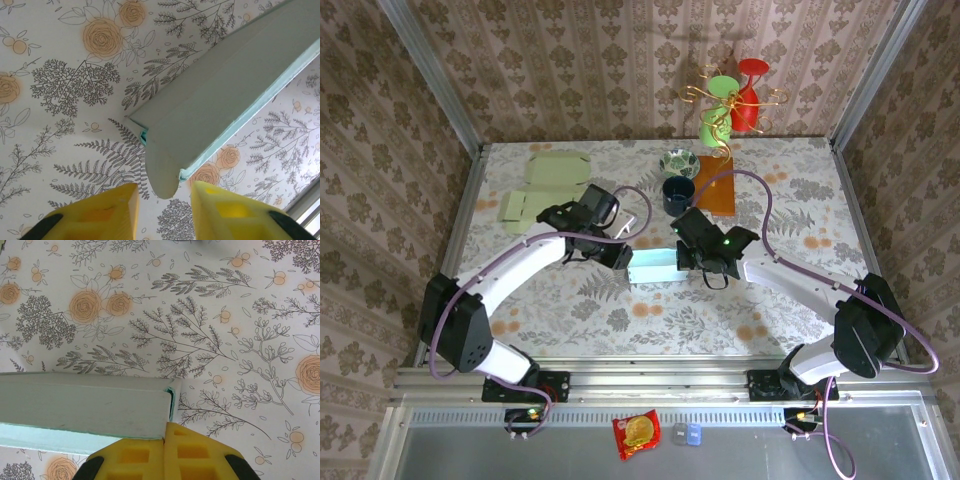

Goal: Fold the paper box

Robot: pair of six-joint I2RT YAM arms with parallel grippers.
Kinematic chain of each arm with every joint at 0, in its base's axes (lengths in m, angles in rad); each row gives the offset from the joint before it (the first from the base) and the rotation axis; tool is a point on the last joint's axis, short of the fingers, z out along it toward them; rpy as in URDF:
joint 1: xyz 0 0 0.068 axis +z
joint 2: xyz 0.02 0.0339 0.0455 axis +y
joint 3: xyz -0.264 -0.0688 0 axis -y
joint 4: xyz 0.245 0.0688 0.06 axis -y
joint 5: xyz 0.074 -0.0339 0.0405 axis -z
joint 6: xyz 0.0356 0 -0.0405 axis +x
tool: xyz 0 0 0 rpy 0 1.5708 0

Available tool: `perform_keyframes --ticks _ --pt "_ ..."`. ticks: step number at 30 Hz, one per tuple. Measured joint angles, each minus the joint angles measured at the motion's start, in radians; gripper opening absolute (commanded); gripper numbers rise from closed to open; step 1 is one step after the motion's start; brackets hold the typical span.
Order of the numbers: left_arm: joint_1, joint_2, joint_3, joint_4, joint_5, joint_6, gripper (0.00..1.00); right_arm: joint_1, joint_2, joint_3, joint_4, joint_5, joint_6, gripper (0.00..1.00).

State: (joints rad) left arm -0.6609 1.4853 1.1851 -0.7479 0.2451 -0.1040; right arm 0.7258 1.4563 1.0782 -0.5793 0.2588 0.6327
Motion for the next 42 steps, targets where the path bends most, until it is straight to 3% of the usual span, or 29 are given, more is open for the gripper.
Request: perform_keyframes --ticks 11,21,29,42 --pt "-0.019 0.007 0.000 0.016 -0.037 -0.017 0.16 0.000 0.000 0.000 -0.001 0.000 0.000 0.00" --pt "-0.027 0.008 0.000 0.035 -0.058 -0.027 0.14 0.000 0.000 0.000 -0.001 0.000 0.003 0.00" --pt "-0.039 0.008 0.000 0.043 -0.085 -0.054 0.00 0.001 0.000 0.000 -0.001 0.000 0.009 0.00" --pt "-0.041 0.015 0.016 0.033 -0.097 -0.216 0.00 0.004 0.000 0.000 0.000 0.000 0.042 0.00"
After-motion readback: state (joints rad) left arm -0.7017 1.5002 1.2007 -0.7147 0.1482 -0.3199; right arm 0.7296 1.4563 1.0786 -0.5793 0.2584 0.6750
